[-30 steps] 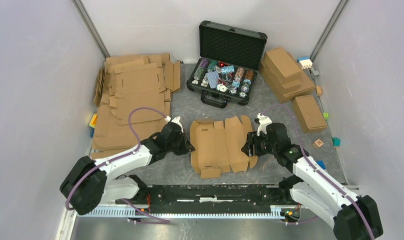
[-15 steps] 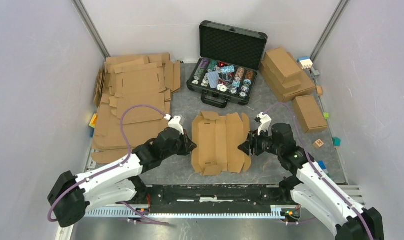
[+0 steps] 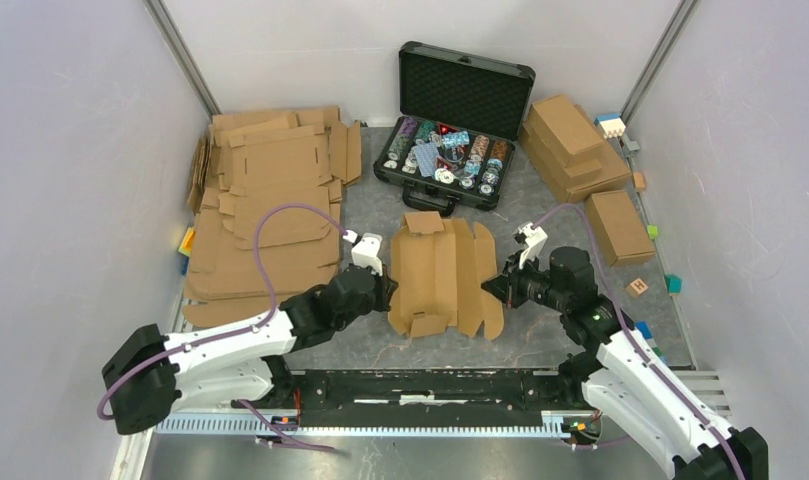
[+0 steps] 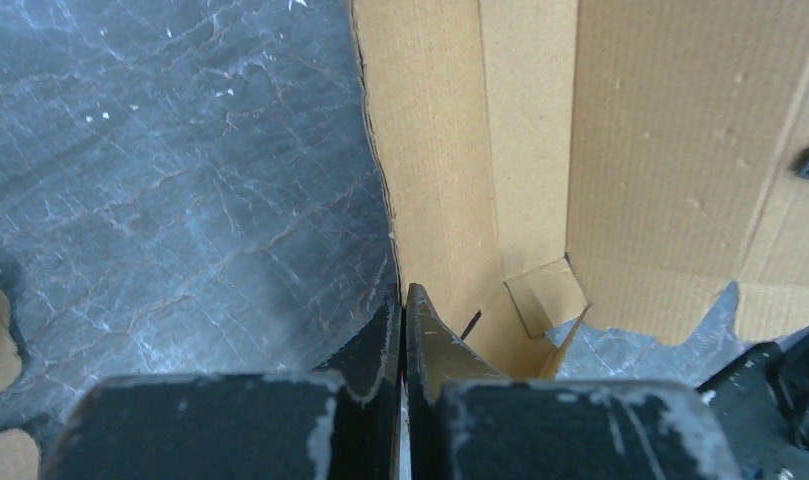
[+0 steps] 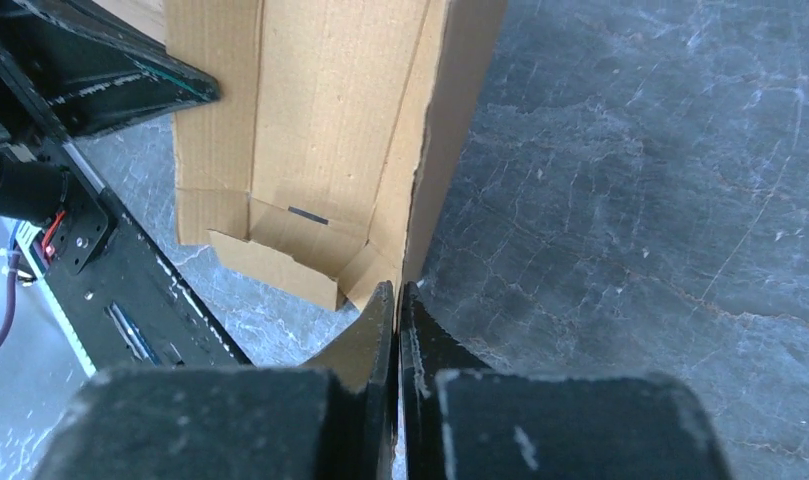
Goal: Fold the paper box
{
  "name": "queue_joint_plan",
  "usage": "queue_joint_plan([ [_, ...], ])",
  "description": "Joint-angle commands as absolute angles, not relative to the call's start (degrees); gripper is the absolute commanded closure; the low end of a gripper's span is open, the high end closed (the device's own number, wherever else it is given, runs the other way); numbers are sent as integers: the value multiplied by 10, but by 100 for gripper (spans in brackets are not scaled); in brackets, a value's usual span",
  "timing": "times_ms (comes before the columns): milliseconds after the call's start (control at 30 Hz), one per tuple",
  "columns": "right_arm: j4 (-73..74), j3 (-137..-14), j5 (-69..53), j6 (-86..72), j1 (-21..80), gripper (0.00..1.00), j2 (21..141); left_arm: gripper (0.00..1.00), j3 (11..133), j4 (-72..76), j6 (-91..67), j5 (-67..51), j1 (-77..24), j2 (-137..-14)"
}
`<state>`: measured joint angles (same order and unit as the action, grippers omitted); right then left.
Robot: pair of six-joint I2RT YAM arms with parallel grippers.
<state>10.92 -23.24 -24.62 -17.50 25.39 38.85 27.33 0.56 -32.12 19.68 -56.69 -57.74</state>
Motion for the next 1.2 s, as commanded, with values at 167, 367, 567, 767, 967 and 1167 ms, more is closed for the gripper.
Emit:
queue_joint_plan([
  [167, 115, -284, -184, -131, 254, 96, 350, 98, 305, 240, -199, 271, -580, -696],
  [367, 119, -268, -165, -123, 254, 95, 345, 98, 331, 381, -148, 304, -580, -817],
  [567, 104, -231, -178, -131, 255, 94, 336, 98, 342, 484, -125, 329, -580, -900],
  [767, 110, -235, -183, -139, 255, 93, 336, 98, 297, 559, -124, 326, -581, -888],
  [967, 84, -211, -227, -153, 255, 92, 342, 96, 296, 556, -132, 308, -583, -880],
  [1167, 85, -202, -234, -155, 255, 93, 345, 81, 298, 548, -119, 315, -583, -875],
])
